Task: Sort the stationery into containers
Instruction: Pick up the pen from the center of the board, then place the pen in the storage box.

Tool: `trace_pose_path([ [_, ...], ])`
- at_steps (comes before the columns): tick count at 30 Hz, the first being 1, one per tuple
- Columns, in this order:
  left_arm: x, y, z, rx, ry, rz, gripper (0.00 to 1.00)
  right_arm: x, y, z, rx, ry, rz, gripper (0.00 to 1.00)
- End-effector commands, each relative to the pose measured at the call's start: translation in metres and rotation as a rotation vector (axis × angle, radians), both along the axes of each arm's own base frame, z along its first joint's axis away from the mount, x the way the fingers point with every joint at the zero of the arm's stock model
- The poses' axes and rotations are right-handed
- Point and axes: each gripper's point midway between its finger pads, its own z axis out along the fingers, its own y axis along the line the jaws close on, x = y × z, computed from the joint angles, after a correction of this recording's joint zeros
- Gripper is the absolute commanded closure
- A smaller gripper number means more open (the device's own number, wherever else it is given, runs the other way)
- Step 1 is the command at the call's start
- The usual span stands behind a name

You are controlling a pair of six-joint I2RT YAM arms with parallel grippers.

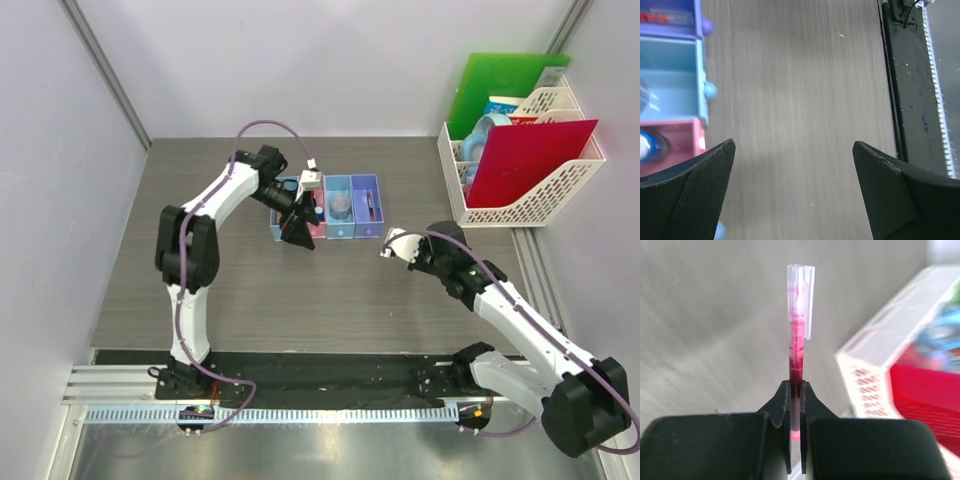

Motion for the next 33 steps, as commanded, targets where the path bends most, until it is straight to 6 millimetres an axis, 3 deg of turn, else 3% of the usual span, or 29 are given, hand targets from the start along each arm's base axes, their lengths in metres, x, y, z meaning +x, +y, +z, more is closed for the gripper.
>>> trace_pose_path([
  [1, -0.060, 0.005, 0.030, -0.027, 0.347, -0.078, 0.00, 0.031, 0.011, 0.072, -0.014, -0.207, 0.008, 0.99],
  [3, -0.062, 0.003, 0.029, -0.011, 0.327, -0.099, 0.00, 0.035, 0.023, 0.087, -0.013, -0.222, 0.042, 0.99],
  [6, -0.071, -0.005, 0.033, 0.010, 0.326, -0.124, 0.00, 0.039, 0.038, 0.095, -0.041, -0.213, 0.087, 0.99],
  [14, -0.080, -0.021, 0.038, 0.119, 0.336, -0.146, 0.01, 0.022, 0.104, 0.066, -0.256, -0.143, 0.300, 0.99],
  [17, -0.077, -0.025, 0.040, 0.144, 0.342, -0.133, 0.02, 0.020, 0.119, 0.065, -0.302, -0.162, 0.337, 0.99],
  [23, -0.076, -0.027, 0.033, 0.218, 0.347, -0.125, 0.01, 0.019, 0.143, 0.079, -0.319, -0.203, 0.372, 0.99],
  [33, -0.078, -0.033, 0.019, 0.294, 0.365, -0.130, 0.03, 0.020, 0.167, 0.082, -0.339, -0.222, 0.408, 0.99],
])
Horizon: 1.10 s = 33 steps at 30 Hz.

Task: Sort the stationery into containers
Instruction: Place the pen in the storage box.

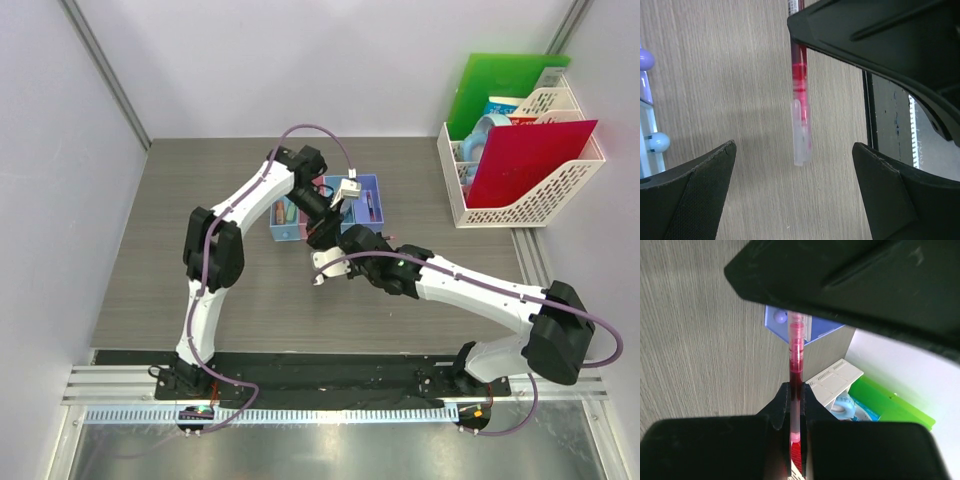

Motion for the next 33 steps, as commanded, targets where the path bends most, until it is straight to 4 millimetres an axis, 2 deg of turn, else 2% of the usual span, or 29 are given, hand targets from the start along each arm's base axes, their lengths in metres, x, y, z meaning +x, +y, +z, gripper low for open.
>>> trace_pose_path([
  [1, -0.052, 0.027, 0.020, 0.179, 0.254, 0.000, 0.05, 0.007, 0.012, 0.019, 0.001, -0.064, 0.000, 0.99],
  [5, -0.051, 0.024, 0.017, 0.186, 0.267, 0.002, 0.15, 0.008, 0.021, 0.023, 0.005, -0.072, 0.011, 0.99],
  [8, -0.052, 0.022, 0.014, 0.191, 0.277, 0.001, 0.31, 0.007, 0.028, 0.021, 0.001, -0.071, 0.020, 0.99],
  [11, -0.053, 0.020, 0.013, 0.201, 0.284, 0.001, 0.61, 0.008, 0.031, 0.021, -0.005, -0.076, 0.021, 0.99],
  [12, -0.054, 0.020, 0.013, 0.204, 0.285, 0.001, 0.81, 0.008, 0.031, 0.021, -0.007, -0.078, 0.020, 0.99],
  [14, -0.055, 0.020, 0.012, 0.205, 0.286, 0.000, 1.00, 0.009, 0.032, 0.023, -0.003, -0.086, 0.019, 0.99],
  [16, -0.056, 0.021, 0.013, 0.209, 0.284, -0.002, 1.00, 0.012, 0.032, 0.025, -0.001, -0.101, 0.012, 0.86],
  [18, -0.056, 0.022, 0.013, 0.210, 0.282, -0.004, 1.00, 0.013, 0.034, 0.027, 0.008, -0.114, 0.010, 0.62],
  [19, -0.056, 0.022, 0.014, 0.206, 0.280, -0.004, 1.00, 0.013, 0.034, 0.029, 0.020, -0.116, 0.007, 0.42],
  [21, -0.056, 0.022, 0.015, 0.201, 0.275, -0.006, 1.00, 0.011, 0.037, 0.033, 0.068, -0.106, 0.010, 0.31],
  [22, -0.056, 0.022, 0.016, 0.197, 0.269, -0.009, 1.00, 0.007, 0.038, 0.042, 0.139, -0.098, -0.008, 0.20],
  [24, -0.055, 0.021, 0.016, 0.197, 0.265, -0.007, 1.00, -0.001, 0.043, 0.047, 0.215, -0.055, 0.002, 0.14],
  [25, -0.054, 0.021, 0.017, 0.197, 0.259, -0.002, 1.00, -0.004, 0.041, 0.061, 0.294, -0.047, -0.017, 0.13],
  [26, -0.051, 0.021, 0.016, 0.204, 0.251, 0.007, 1.00, -0.010, 0.045, 0.065, 0.344, -0.014, 0.003, 0.11],
  [28, -0.044, 0.018, 0.015, 0.199, 0.221, 0.024, 1.00, -0.016, 0.038, 0.076, 0.418, 0.028, -0.007, 0.10],
  [29, -0.041, 0.017, 0.018, 0.201, 0.221, 0.051, 1.00, -0.022, 0.033, 0.090, 0.497, 0.037, -0.014, 0.09],
  [31, -0.026, 0.012, 0.019, 0.182, 0.150, 0.082, 1.00, -0.034, 0.032, 0.093, 0.575, 0.100, 0.023, 0.09],
  [32, -0.021, 0.010, 0.020, 0.201, 0.161, 0.137, 1.00, -0.034, 0.018, 0.105, 0.636, 0.093, 0.006, 0.08],
  [33, -0.006, 0.004, 0.024, 0.173, 0.079, 0.173, 1.00, -0.038, 0.016, 0.105, 0.664, 0.112, 0.018, 0.08],
])
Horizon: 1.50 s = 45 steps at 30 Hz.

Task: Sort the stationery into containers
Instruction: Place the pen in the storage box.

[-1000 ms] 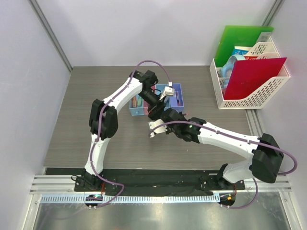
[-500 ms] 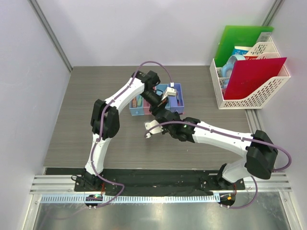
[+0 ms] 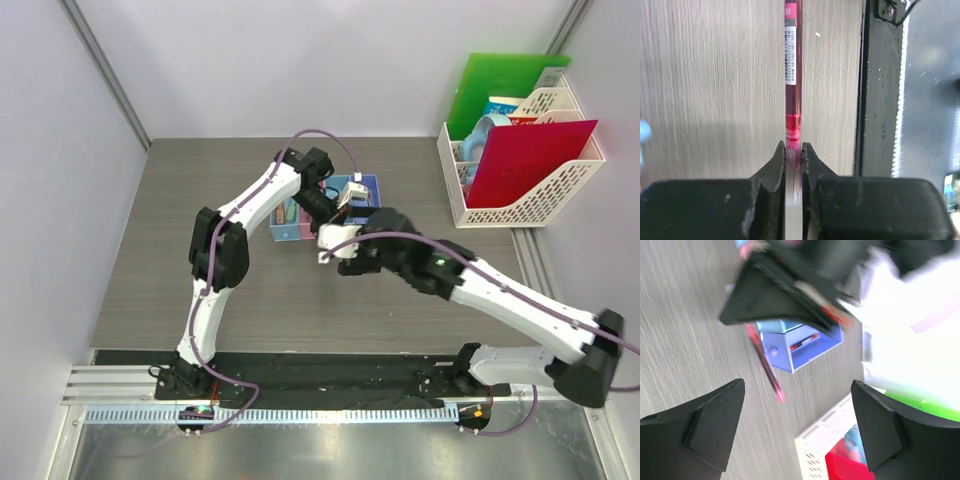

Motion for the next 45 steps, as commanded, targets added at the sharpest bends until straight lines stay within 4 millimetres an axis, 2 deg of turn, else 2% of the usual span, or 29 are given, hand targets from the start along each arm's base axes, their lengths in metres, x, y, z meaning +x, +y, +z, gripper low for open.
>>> trace_pose_path([
  [1, 0.009, 0.006, 0.036, 0.066, -0.029, 0.161, 1.00, -0.020, -0.016, 0.033, 0.261, 0.068, 0.019, 0.07],
  [2, 0.014, 0.005, 0.034, 0.073, -0.041, 0.197, 1.00, -0.016, -0.027, 0.031, 0.272, 0.061, -0.014, 0.07],
  [3, 0.030, -0.001, 0.040, 0.057, -0.099, 0.261, 1.00, -0.014, -0.037, 0.040, 0.306, 0.023, -0.040, 0.05],
  [4, 0.036, -0.004, 0.043, 0.047, -0.122, 0.294, 1.00, -0.013, -0.045, 0.027, 0.298, 0.031, -0.066, 0.05],
  [5, 0.041, -0.004, 0.038, 0.060, -0.127, 0.331, 1.00, -0.007, -0.057, 0.023, 0.306, 0.027, -0.111, 0.04],
  [6, 0.052, -0.010, 0.048, 0.029, -0.156, 0.390, 1.00, -0.006, -0.065, 0.025, 0.334, 0.010, -0.130, 0.03],
  [7, 0.059, -0.010, 0.048, 0.036, -0.181, 0.427, 1.00, -0.007, -0.069, 0.008, 0.322, 0.037, -0.146, 0.02],
  [8, 0.070, -0.016, 0.054, 0.007, -0.220, 0.468, 1.00, -0.002, -0.081, 0.000, 0.323, 0.042, -0.190, 0.02],
  [9, 0.068, -0.015, 0.061, 0.000, -0.214, 0.514, 1.00, -0.001, -0.084, -0.006, 0.339, 0.047, -0.210, 0.02],
  [10, 0.074, -0.014, 0.062, 0.009, -0.247, 0.568, 1.00, -0.001, -0.092, -0.026, 0.314, 0.070, -0.248, 0.01],
  [11, 0.087, -0.022, 0.076, -0.052, -0.315, 0.612, 1.00, 0.000, -0.098, -0.034, 0.311, 0.076, -0.276, 0.01],
  [12, 0.086, -0.020, 0.065, -0.031, -0.304, 0.670, 1.00, 0.001, -0.106, -0.053, 0.314, 0.095, -0.321, 0.01],
  [14, 0.107, -0.022, 0.086, -0.085, -0.430, 0.803, 1.00, 0.005, -0.115, -0.066, 0.335, 0.082, -0.375, 0.00],
  [15, 0.110, -0.021, 0.082, -0.070, -0.451, 0.846, 1.00, 0.007, -0.123, -0.073, 0.341, 0.079, -0.415, 0.00],
  [16, 0.108, -0.028, 0.081, -0.063, -0.484, 0.852, 1.00, 0.003, -0.131, -0.091, 0.343, 0.098, -0.457, 0.00],
  [18, 0.123, -0.027, 0.080, -0.050, -0.541, 0.938, 1.00, 0.005, -0.143, -0.101, 0.357, 0.078, -0.506, 0.00],
  [20, 0.136, -0.029, 0.073, -0.049, -0.535, 1.018, 1.00, 0.008, -0.158, -0.098, 0.361, 0.041, -0.558, 0.00],
  [25, 0.168, -0.032, 0.068, -0.051, -0.562, 1.169, 1.00, 0.016, -0.174, -0.093, 0.375, 0.049, -0.641, 0.00],
  [26, 0.173, -0.033, 0.057, -0.032, -0.549, 1.199, 1.00, 0.016, -0.174, -0.095, 0.387, 0.063, -0.650, 0.00],
  [28, 0.182, -0.032, 0.050, -0.022, -0.550, 1.233, 1.00, 0.017, -0.178, -0.093, 0.396, 0.060, -0.663, 0.00],
  [29, 0.185, -0.033, 0.038, -0.004, -0.534, 1.258, 1.00, 0.017, -0.178, -0.090, 0.410, 0.056, -0.664, 0.00],
  [32, 0.192, -0.039, 0.026, 0.002, -0.508, 1.272, 1.00, 0.017, -0.183, -0.090, 0.422, 0.053, -0.673, 0.00],
  [33, 0.192, -0.043, 0.014, 0.016, -0.488, 1.268, 1.00, 0.015, -0.184, -0.092, 0.420, 0.055, -0.671, 0.00],
  [36, 0.193, -0.052, 0.005, 0.009, -0.441, 1.262, 1.00, 0.013, -0.186, -0.096, 0.416, 0.058, -0.674, 0.00],
  [39, 0.193, -0.062, 0.008, -0.012, -0.402, 1.264, 1.00, 0.013, -0.186, -0.096, 0.416, 0.057, -0.673, 0.01],
  [41, 0.192, -0.064, 0.004, -0.006, -0.381, 1.261, 1.00, 0.013, -0.185, -0.096, 0.421, 0.061, -0.666, 0.00],
  [45, 0.193, -0.064, 0.011, -0.008, -0.382, 1.269, 1.00, 0.012, -0.184, -0.098, 0.420, 0.066, -0.661, 0.00],
])
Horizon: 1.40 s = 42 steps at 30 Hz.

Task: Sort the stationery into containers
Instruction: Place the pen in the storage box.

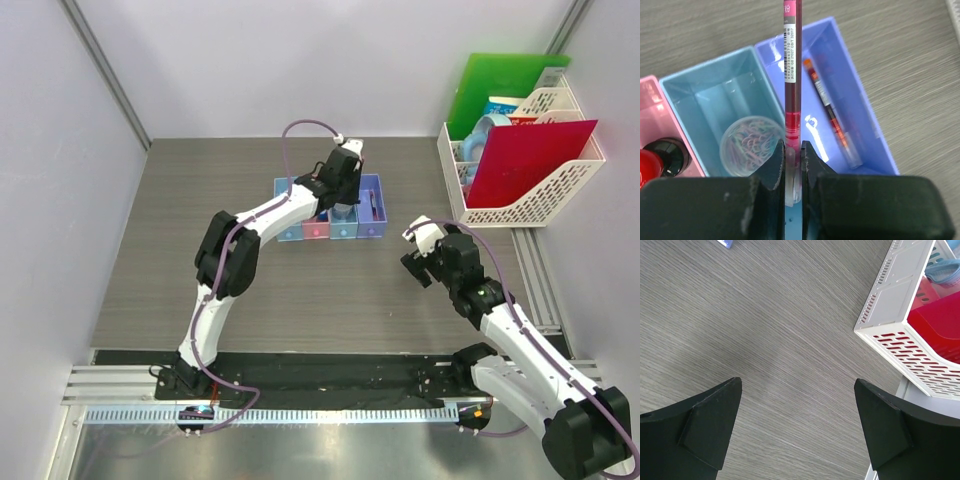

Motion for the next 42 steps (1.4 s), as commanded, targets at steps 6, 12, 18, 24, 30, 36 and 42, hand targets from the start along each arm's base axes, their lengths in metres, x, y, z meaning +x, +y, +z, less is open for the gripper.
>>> trace_pose_path([
  [6, 0.003, -0.024, 0.049, -0.116, -0.054, -0.009, 1.00, 0.007, 0.006, 0.017, 0.045, -0.063, 0.011, 0.00],
  [12, -0.003, -0.044, 0.017, -0.094, -0.005, -0.034, 1.00, 0.006, 0.004, 0.017, 0.041, -0.069, 0.003, 0.00],
  [18, -0.008, -0.051, 0.007, -0.088, 0.018, -0.044, 1.00, 0.006, 0.003, 0.019, 0.040, -0.077, 0.003, 0.00],
  [24, -0.015, -0.045, 0.002, -0.076, 0.025, -0.048, 0.96, 0.005, 0.004, 0.019, 0.041, -0.076, 0.011, 0.00],
  [30, -0.018, -0.045, 0.004, -0.081, 0.026, -0.062, 0.71, 0.005, 0.004, 0.021, 0.043, -0.083, 0.011, 0.00],
  [36, -0.019, -0.045, 0.016, -0.082, 0.002, -0.085, 0.51, 0.005, 0.005, 0.020, 0.041, -0.079, 0.017, 0.00],
  [42, -0.018, -0.036, 0.064, -0.099, -0.076, -0.095, 0.48, 0.008, 0.007, 0.024, 0.051, -0.076, 0.011, 0.00],
])
